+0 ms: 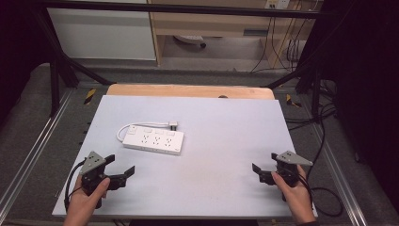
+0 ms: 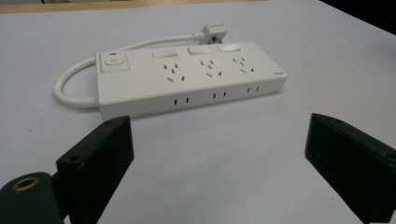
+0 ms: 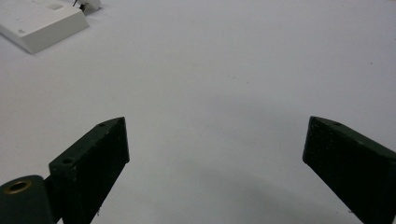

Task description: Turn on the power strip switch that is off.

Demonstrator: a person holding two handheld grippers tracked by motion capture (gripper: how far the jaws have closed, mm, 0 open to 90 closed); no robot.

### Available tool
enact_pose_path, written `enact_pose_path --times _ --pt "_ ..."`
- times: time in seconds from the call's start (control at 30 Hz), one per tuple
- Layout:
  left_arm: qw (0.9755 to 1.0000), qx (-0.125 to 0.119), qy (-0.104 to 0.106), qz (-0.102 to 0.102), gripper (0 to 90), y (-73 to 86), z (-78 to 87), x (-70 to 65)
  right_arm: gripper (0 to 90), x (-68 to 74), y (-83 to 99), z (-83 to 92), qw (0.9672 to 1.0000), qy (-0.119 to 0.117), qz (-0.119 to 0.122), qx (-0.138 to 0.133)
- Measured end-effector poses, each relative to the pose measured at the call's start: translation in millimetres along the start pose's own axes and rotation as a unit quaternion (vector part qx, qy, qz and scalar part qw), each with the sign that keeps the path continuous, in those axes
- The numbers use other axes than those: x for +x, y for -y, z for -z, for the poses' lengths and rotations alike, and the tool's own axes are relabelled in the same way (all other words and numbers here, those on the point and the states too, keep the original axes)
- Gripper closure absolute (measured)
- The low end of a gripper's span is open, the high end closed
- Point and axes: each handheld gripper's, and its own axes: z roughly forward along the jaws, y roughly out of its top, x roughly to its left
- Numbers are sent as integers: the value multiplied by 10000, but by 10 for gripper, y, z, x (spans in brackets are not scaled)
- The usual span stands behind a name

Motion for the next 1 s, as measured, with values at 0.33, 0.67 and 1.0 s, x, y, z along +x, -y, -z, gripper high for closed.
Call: enact_pose_path --times 0.33,0.67,1.0 --pt "10000 -20 10 41 83 -13 -3 -37 50 14 0 2 10000 -17 -75 1" --pt "9998 -120 123 75 83 -46 5 -113 46 39 -6 -31 10000 10 20 53" --pt "9960 -390 545 593 89 -212 -43 -151 63 26 -7 -23 10000 -38 -41 18"
